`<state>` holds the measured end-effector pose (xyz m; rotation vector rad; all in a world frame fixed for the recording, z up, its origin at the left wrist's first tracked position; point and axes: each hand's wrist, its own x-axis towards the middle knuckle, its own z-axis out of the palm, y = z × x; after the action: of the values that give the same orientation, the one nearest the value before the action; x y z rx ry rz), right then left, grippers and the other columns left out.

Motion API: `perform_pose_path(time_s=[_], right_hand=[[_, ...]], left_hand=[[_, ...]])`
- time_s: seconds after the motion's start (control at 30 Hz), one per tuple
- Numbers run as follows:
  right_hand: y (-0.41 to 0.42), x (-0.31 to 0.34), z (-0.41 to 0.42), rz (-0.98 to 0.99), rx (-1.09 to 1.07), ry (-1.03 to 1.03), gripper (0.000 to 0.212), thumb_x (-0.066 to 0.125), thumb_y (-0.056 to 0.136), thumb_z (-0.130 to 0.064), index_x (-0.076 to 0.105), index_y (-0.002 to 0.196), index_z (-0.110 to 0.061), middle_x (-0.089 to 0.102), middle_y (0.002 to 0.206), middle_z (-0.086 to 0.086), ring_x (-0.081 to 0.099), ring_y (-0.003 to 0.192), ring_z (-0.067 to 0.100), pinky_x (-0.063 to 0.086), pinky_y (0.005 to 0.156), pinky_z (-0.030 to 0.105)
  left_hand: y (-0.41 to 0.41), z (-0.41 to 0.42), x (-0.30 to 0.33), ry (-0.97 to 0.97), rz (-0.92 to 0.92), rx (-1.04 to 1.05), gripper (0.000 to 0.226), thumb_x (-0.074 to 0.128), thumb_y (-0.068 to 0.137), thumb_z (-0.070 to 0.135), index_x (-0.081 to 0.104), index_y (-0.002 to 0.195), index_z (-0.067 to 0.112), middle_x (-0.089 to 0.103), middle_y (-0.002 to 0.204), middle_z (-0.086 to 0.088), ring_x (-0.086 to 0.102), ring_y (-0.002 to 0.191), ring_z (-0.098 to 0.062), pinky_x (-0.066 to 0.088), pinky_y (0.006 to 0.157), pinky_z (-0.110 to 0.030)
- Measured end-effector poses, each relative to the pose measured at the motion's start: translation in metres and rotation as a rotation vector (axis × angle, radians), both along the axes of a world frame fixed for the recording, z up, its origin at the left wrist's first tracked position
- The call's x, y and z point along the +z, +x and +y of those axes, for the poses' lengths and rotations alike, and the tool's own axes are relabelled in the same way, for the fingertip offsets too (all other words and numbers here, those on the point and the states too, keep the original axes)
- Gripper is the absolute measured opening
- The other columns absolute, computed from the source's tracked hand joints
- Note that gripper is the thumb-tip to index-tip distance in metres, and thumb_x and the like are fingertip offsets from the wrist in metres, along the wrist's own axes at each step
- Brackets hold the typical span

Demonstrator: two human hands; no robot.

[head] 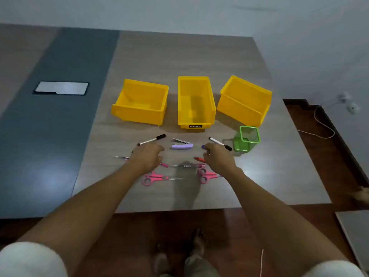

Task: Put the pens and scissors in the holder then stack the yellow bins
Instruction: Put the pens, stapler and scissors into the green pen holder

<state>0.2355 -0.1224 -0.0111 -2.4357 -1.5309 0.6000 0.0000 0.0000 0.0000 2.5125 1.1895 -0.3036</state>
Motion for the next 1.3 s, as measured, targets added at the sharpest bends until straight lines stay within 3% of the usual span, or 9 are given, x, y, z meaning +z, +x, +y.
perform_pose_path(time_s=[0.13,0.33,0.43,0.53,0.7,0.9,1.1,1.2,1.3], right_hand=[[0.011,-0.025,0.003,0.005,0.015,-0.139,0.036,0.058,0.093,-0.010,0.066,0.129,-0.014,0.066,0.129,0.011,0.063,0.115,0.033,0.054,0.087,0.042],[0.027,-0.063,0.012,-0.087,0.104,-0.181,0.007,0.058,0.088,-0.007,0.064,0.088,-0.012,0.068,0.099,0.013,0.067,0.092,0.036,0.051,0.064,0.037],[0.034,-0.072,0.016,-0.090,0.124,-0.164,0.009,0.061,0.091,-0.015,0.069,0.093,-0.014,0.067,0.095,0.009,0.067,0.087,0.031,0.058,0.072,0.041],[0.042,-0.073,0.018,-0.050,0.127,-0.164,0.010,0.063,0.090,-0.021,0.069,0.092,-0.014,0.062,0.093,0.010,0.064,0.084,0.032,0.056,0.071,0.042],[0.061,-0.062,0.023,0.097,0.021,-0.092,0.016,0.054,0.093,-0.007,0.059,0.109,-0.005,0.052,0.116,0.017,0.058,0.094,0.037,0.052,0.083,0.050],[0.075,-0.060,0.036,0.036,0.035,-0.150,0.042,0.064,0.095,-0.021,0.052,0.135,-0.012,0.049,0.126,0.015,0.062,0.103,0.042,0.054,0.085,0.049],[0.076,-0.076,0.040,0.033,0.043,-0.128,0.018,0.056,0.099,-0.017,0.068,0.113,-0.016,0.058,0.111,0.014,0.063,0.095,0.042,0.050,0.077,0.045],[0.080,-0.078,0.040,0.053,0.037,-0.127,0.022,0.054,0.098,-0.010,0.068,0.114,-0.013,0.059,0.109,0.016,0.063,0.094,0.042,0.045,0.072,0.040],[0.085,-0.077,0.037,0.156,-0.023,-0.063,0.033,0.054,0.096,-0.008,0.066,0.125,-0.012,0.063,0.108,0.019,0.063,0.091,0.041,0.051,0.074,0.042]], left_hand=[[0.001,-0.002,-0.027,-0.009,0.099,-0.015,0.035,0.059,0.091,0.025,0.067,0.125,0.024,0.061,0.135,-0.006,0.059,0.123,-0.032,0.051,0.095,-0.041],[0.008,0.008,-0.066,0.068,0.130,-0.126,0.030,0.053,0.091,0.015,0.071,0.111,0.027,0.064,0.117,-0.003,0.062,0.110,-0.029,0.048,0.085,-0.036],[0.015,0.015,-0.077,0.147,0.164,-0.173,0.029,0.054,0.088,0.015,0.071,0.109,0.024,0.066,0.111,-0.003,0.062,0.107,-0.030,0.044,0.086,-0.035],[0.020,0.020,-0.076,0.210,0.156,-0.253,0.024,0.063,0.080,0.016,0.071,0.101,0.023,0.069,0.101,-0.003,0.067,0.096,-0.031,0.043,0.082,-0.037],[0.034,0.024,-0.064,0.242,0.022,-0.320,0.034,0.087,0.059,0.020,0.069,0.088,0.014,0.066,0.085,-0.010,0.065,0.062,-0.034,0.050,0.061,-0.037],[0.082,-0.002,-0.054,0.138,-0.261,-0.372,0.022,0.065,0.079,0.010,0.062,0.100,0.009,0.056,0.098,-0.014,0.057,0.073,-0.035,0.040,0.058,-0.039],[0.117,-0.034,-0.078,-0.030,-0.178,-0.305,0.034,0.063,0.091,0.024,0.063,0.122,0.011,0.061,0.124,-0.010,0.060,0.111,-0.031,0.046,0.087,-0.039],[0.122,-0.038,-0.087,-0.077,-0.137,-0.270,0.026,0.061,0.093,0.019,0.065,0.118,0.014,0.061,0.119,-0.008,0.060,0.112,-0.030,0.047,0.089,-0.040],[0.119,-0.036,-0.089,-0.088,-0.115,-0.242,0.024,0.058,0.093,0.016,0.066,0.116,0.016,0.063,0.117,-0.008,0.060,0.112,-0.030,0.048,0.088,-0.039]])
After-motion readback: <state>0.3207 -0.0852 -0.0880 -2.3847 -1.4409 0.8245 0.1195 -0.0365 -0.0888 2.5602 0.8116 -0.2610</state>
